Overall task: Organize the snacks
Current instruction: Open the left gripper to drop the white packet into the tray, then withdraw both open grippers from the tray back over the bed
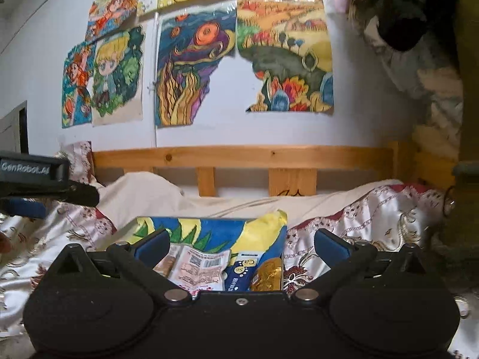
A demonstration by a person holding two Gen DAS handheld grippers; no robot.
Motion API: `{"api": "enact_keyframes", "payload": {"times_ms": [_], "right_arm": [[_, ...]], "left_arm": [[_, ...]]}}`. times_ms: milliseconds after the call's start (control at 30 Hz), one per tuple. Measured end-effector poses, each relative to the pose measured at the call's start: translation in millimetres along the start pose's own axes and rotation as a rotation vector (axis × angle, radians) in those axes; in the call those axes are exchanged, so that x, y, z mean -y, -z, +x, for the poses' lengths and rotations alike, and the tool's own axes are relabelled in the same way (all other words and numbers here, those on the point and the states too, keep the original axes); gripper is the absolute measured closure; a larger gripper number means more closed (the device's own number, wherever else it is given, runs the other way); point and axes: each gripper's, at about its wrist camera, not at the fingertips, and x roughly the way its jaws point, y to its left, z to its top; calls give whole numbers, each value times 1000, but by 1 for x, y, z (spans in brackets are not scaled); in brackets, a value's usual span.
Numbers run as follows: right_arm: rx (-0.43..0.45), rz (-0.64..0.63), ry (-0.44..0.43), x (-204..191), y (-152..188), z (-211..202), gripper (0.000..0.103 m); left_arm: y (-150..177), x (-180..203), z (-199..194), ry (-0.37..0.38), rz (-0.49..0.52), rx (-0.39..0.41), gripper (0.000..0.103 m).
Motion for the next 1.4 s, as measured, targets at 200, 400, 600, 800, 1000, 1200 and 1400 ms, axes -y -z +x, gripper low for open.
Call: {"api": "enact_keyframes", "payload": {"times_ms": [200, 400, 600, 800, 1000, 1200, 1400], "right_arm": [[14, -8, -33, -16, -4, -42, 1], [10, -24, -28, -30, 5, -82, 1], [1, 3, -17, -40, 12, -118, 1], [-35, 19, 8, -53, 22, -147, 1], [-57, 19, 33, -71, 37, -177, 1], [-84, 18, 51, -86, 53, -200, 1], [-95, 21, 70, -99, 60, -214, 1]], "left_arm": [[15, -16, -43, -32, -47, 44, 1], [30, -33, -72, -67, -61, 36, 1], [45, -45, -97, -86, -49, 21, 1], [65, -52, -122, -83, -3, 10, 1], [87, -62, -144, -86, 42, -8, 1], [106, -82, -167, -87, 56, -21, 1], [121, -100, -183, -98, 56, -18, 1]]}}
